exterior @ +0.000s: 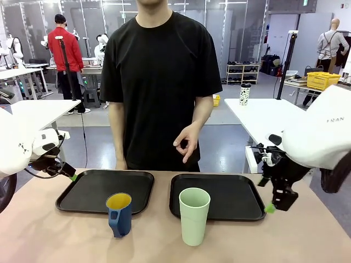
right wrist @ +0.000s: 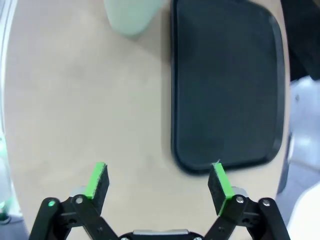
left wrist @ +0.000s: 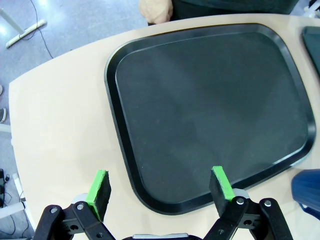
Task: Sort and store the cups by type.
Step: Pick up the Reusable plastic cup.
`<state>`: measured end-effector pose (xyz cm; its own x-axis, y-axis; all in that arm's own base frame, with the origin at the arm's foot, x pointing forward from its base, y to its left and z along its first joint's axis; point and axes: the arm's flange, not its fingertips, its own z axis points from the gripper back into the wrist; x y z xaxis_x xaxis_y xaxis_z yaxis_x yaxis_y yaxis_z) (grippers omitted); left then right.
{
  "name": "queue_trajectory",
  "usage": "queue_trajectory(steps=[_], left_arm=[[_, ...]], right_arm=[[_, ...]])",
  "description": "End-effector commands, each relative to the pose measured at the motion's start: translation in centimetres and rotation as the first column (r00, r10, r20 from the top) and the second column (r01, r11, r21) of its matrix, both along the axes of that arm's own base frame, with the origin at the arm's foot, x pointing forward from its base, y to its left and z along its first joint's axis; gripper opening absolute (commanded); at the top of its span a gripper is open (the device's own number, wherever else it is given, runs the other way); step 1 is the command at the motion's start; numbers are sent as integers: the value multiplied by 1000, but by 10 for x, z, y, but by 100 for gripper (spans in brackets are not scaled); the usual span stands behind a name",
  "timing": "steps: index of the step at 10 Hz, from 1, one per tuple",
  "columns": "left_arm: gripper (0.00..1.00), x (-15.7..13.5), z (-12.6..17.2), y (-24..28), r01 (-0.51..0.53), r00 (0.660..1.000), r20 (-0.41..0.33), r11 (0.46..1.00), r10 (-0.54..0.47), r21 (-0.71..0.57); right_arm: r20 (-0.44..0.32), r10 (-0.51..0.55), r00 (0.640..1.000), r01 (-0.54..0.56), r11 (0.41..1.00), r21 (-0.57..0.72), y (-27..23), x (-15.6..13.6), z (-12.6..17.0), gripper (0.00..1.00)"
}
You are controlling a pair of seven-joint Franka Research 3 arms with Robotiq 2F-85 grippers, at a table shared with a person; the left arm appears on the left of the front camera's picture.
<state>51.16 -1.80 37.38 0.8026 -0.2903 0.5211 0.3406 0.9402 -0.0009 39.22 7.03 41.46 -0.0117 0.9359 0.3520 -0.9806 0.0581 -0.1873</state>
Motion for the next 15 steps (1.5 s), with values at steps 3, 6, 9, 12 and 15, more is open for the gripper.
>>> queue_trajectory(steps=[3,6,9,12,15], left_arm=[[100,-3,3,0,4,1000,8,1000,-4,-1],[100,-3,3,0,4,1000,8,1000,-4,-1],[100,-3,3,0,4,1000,8,1000,-4,-1],[100,-3,3,0,4,1000,8,1000,-4,-1],[100,-3,3,0,4,1000,8,1000,-4,-1]], right_arm=[[-17,216,976,-193,904,381,-4,-13,-59,100],[4,278,960,-233,795,560,2,0,-93,100],[23,271,962,-216,712,668,9,12,-129,100],[34,237,971,-185,654,733,13,20,-156,100],[30,212,977,-158,620,769,15,27,-171,100]])
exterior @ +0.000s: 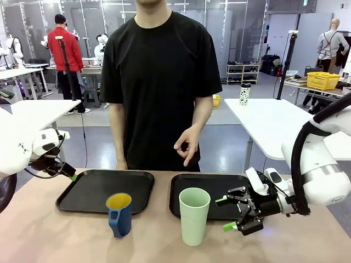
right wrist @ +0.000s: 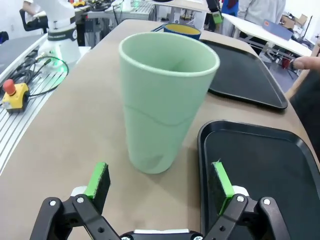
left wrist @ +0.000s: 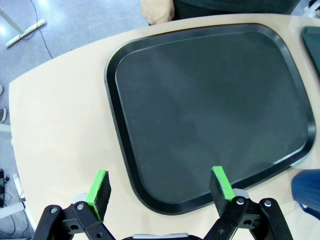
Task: Sort and store the cups by type.
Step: Pick up the Reusable plastic cup.
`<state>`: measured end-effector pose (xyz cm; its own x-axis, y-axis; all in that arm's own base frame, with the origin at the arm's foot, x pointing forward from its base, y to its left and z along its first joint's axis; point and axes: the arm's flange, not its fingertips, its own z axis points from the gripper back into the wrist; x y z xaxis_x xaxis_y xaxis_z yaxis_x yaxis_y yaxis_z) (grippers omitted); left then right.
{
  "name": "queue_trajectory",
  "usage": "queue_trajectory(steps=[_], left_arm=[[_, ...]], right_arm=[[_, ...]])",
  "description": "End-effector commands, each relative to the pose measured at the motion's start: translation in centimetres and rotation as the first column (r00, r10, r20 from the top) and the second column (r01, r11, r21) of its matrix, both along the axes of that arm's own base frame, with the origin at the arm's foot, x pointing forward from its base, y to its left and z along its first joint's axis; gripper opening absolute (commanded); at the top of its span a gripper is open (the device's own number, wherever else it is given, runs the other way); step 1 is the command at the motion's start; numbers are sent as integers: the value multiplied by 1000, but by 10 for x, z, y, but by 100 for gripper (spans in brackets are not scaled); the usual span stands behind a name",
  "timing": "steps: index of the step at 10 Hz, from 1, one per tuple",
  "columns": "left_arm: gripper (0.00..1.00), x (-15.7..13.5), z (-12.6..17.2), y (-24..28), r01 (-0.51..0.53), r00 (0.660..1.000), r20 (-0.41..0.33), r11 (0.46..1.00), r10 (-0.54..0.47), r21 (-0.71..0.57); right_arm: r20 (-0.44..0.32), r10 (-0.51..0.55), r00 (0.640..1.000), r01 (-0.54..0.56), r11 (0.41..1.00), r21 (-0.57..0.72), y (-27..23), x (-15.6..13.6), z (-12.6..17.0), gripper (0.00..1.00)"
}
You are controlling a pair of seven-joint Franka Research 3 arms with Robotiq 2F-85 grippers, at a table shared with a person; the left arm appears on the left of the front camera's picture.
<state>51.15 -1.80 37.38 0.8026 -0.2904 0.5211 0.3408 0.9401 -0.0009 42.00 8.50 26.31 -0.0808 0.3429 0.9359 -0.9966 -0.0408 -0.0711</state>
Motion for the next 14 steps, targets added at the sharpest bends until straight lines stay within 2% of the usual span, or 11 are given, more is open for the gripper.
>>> queue_trajectory(steps=[1,2,3,7,11,14], left_arm=[[100,-3,3,0,4,1000,8,1000,-4,-1],[100,-3,3,0,4,1000,8,1000,-4,-1],[100,-3,3,0,4,1000,8,1000,-4,-1],[100,-3,3,0,4,1000,8,1000,-4,-1],[100,-3,3,0,4,1000,8,1000,-4,-1],[100,-3,3,0,4,1000,8,1000,-4,-1]], right_arm=[[29,-14,999,13,999,49,3,1,-23,100],[42,-18,999,15,998,54,4,2,-22,100],[-7,-8,1000,8,1000,14,1,2,-2,100],[-8,-13,1000,13,1000,21,2,4,-1,100],[-49,74,996,-70,993,95,16,20,-20,100],[-38,127,991,-122,986,115,27,26,-29,100]])
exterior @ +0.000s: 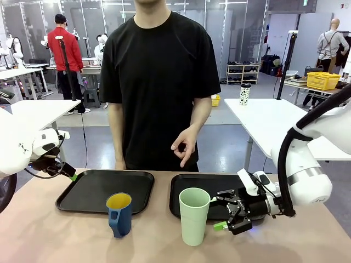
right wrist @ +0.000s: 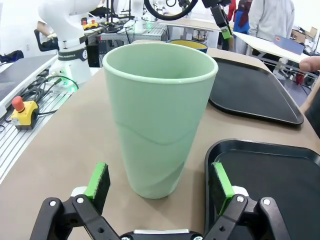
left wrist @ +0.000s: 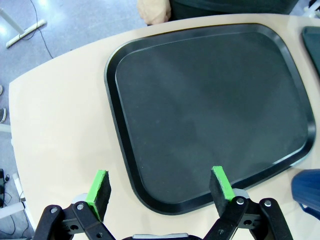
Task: Sort and store the cups by type.
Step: Pick up the Reusable plastic cup.
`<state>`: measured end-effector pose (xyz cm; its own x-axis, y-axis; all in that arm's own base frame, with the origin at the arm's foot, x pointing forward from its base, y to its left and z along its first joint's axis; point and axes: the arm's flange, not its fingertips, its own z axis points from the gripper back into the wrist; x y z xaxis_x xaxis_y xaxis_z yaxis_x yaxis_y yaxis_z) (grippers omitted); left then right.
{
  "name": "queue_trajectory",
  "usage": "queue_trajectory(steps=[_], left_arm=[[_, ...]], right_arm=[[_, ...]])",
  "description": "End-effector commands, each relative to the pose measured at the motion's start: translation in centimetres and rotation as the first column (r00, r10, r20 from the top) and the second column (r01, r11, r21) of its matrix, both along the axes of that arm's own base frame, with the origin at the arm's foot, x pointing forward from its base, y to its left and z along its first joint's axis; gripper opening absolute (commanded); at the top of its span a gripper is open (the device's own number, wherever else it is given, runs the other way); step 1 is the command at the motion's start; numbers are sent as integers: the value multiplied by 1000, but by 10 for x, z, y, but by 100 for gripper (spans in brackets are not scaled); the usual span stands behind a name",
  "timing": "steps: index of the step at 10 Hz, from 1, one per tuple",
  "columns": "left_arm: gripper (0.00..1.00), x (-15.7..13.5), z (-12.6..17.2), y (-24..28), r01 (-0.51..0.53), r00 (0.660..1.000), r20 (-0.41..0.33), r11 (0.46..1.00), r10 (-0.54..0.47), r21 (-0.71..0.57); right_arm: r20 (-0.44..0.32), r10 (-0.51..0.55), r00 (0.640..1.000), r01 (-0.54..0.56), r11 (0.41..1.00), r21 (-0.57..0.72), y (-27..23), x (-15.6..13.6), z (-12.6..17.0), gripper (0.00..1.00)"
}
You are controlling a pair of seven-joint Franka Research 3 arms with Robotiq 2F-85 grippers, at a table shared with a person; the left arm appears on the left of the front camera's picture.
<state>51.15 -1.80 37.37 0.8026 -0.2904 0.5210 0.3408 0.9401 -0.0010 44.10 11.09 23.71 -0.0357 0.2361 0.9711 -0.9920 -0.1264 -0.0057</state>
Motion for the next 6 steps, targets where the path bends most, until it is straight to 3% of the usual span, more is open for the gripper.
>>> queue_trajectory(steps=[1,6], left_arm=[[100,-3,3,0,4,1000,8,1000,-4,-1],[100,-3,3,0,4,1000,8,1000,-4,-1]], right_arm=[[25,43,999,-43,999,14,4,6,-5,100],[26,107,994,-109,991,73,27,13,-18,100]])
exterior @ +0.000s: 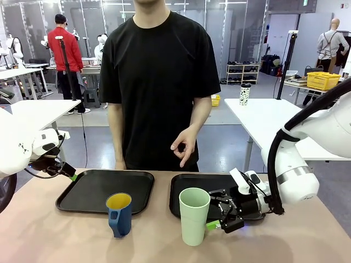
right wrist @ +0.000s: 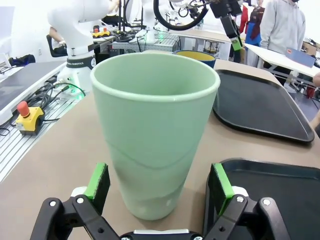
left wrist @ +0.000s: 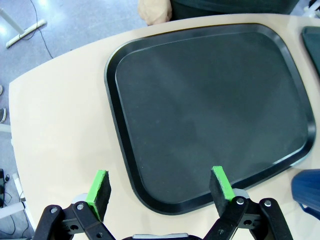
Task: Sort and store the cups by type.
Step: Pick up the Reusable plastic cup.
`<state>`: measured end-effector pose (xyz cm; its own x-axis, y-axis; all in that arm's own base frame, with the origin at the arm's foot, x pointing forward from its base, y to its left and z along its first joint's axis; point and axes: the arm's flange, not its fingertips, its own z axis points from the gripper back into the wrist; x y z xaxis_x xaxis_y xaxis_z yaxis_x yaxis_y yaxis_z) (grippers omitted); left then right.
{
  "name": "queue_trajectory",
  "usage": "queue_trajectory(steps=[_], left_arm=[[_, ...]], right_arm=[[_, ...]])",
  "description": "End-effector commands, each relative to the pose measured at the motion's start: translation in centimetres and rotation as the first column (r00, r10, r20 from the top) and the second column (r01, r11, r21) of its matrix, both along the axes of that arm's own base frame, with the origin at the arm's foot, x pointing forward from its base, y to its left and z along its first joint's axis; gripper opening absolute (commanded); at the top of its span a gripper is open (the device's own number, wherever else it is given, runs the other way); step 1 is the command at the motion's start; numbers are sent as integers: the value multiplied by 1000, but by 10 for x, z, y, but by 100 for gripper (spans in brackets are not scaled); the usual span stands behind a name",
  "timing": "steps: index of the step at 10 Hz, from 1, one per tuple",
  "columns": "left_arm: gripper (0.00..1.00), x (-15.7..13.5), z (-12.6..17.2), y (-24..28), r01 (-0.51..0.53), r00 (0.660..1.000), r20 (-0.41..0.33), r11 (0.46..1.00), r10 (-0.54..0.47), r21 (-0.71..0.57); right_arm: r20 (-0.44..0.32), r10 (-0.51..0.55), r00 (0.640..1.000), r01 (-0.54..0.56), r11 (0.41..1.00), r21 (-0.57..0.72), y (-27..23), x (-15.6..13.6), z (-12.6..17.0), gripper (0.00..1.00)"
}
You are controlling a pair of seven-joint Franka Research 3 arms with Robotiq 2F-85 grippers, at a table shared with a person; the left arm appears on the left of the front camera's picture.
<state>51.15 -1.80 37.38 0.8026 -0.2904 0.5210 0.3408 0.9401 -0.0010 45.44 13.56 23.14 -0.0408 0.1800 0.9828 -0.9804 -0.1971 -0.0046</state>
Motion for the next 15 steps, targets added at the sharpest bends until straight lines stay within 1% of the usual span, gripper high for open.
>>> queue_trajectory(steps=[1,6,13,15], left_arm=[[100,-3,3,0,4,1000,8,1000,-4,-1],[100,-3,3,0,4,1000,8,1000,-4,-1],[100,-3,3,0,4,1000,8,1000,-4,-1],[100,-3,3,0,4,1000,8,1000,-4,-1]], right_arm=[[29,46,999,-46,999,25,5,1,-13,100],[14,117,993,-117,993,24,24,-4,-13,100],[-1,155,988,-155,987,37,53,5,-19,100],[-12,150,989,-149,988,33,55,6,-20,100]])
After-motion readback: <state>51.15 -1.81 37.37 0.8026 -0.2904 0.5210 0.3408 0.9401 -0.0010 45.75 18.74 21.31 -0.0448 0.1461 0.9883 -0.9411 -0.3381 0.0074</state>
